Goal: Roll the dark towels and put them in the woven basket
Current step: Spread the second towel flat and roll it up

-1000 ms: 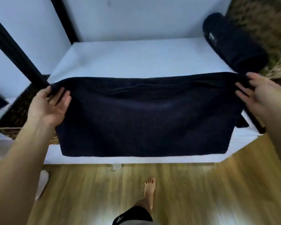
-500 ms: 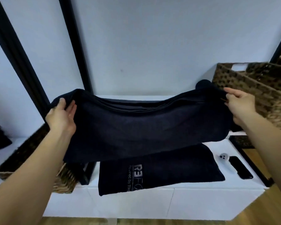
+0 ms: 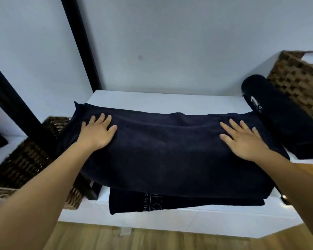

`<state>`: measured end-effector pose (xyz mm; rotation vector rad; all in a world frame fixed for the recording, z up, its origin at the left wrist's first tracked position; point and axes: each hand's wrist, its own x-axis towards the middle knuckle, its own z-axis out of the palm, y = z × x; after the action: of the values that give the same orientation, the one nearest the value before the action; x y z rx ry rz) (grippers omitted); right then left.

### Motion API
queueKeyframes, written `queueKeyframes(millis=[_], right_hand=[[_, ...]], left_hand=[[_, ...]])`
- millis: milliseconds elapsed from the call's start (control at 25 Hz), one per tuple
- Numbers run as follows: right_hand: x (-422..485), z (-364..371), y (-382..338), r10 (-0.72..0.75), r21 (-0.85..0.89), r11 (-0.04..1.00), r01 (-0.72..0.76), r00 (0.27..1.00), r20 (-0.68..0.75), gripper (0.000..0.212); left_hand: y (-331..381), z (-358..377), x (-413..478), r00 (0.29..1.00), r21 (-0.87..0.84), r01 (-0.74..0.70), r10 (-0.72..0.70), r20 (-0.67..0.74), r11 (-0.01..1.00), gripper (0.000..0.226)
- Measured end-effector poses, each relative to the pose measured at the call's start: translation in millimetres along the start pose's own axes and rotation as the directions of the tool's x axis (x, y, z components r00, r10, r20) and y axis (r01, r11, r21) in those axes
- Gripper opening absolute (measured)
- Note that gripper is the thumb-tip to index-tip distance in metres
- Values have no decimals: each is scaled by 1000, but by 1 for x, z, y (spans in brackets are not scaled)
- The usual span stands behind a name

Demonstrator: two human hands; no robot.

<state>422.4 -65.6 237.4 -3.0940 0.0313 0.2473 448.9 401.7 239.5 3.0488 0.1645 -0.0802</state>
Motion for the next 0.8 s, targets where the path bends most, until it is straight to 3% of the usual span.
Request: queueKeyframes(millis=[120, 600, 800], right_hand=[[32, -7, -1, 9, 7, 1000, -10, 1000, 19, 59], [125, -21, -19, 18, 37, 999, -19, 1000, 18, 59], [158, -25, -23, 31, 121, 993, -15, 991, -131, 59]], left_hand=[[1, -5, 25, 998, 0, 20, -20, 58, 1000, 62], [0, -15, 122, 997, -4, 58, -57, 52, 998, 63], [-2, -10, 165, 999, 19, 44, -44, 11, 999, 65]])
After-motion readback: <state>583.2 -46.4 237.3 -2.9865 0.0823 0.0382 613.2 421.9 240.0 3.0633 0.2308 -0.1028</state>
